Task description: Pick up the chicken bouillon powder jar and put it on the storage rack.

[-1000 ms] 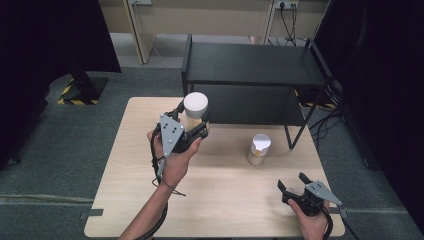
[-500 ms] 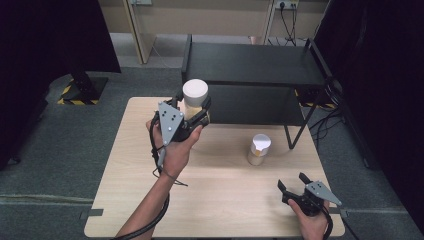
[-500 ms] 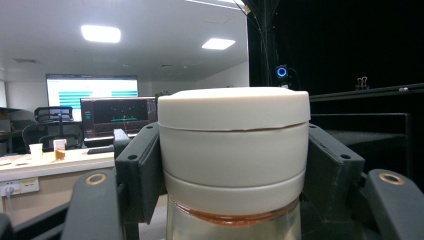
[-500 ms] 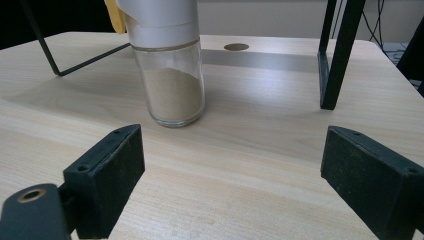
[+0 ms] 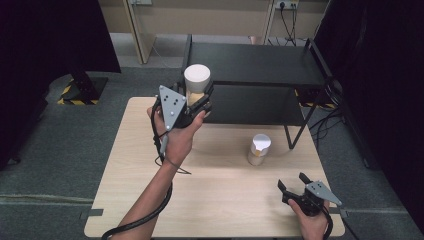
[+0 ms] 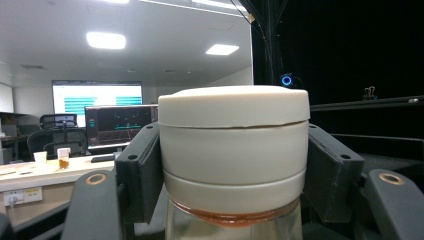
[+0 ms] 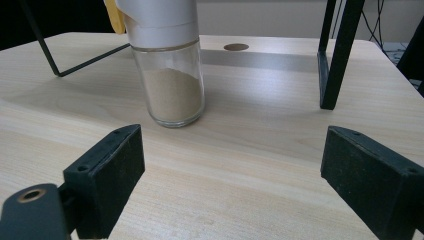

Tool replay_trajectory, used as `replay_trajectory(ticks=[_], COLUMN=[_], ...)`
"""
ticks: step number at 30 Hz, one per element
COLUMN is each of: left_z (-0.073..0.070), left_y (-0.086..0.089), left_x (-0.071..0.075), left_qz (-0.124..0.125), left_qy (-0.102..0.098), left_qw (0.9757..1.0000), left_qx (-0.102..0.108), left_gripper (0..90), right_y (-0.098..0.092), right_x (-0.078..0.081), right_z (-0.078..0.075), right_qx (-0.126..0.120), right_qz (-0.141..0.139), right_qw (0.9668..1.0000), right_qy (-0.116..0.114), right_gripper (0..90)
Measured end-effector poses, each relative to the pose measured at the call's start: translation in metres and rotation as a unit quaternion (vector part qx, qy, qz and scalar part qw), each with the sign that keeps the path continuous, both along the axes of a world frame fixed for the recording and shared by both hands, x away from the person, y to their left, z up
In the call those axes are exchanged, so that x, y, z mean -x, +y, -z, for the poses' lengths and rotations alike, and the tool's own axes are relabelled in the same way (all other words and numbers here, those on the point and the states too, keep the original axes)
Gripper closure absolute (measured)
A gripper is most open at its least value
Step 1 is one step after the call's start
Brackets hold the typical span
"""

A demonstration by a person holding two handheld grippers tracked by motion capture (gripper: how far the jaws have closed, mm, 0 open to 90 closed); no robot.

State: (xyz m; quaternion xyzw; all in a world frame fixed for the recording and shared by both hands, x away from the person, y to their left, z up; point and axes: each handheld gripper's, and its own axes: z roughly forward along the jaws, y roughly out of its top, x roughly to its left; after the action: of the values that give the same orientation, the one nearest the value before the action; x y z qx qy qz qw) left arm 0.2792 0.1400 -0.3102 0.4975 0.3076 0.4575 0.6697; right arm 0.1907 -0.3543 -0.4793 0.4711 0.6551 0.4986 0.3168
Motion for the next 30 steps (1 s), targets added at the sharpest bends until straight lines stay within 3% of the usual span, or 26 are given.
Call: replay_trajectory(ticks=[30], left_z=[-0.050], left_y=[-0.014], left_x=[-0.028], left_qz=[-0.012], left_qy=[-0.003], left_qw=[0.9999], left_qx=[0.009], left_gripper=[33.9], right_y=[0.000], right_x=[0.000], right_z=[0.000], right_qx=[-0.001], right_qz=[0.000], right_qw=[1.0000], right_qy=[-0.001], right_gripper=[10.5])
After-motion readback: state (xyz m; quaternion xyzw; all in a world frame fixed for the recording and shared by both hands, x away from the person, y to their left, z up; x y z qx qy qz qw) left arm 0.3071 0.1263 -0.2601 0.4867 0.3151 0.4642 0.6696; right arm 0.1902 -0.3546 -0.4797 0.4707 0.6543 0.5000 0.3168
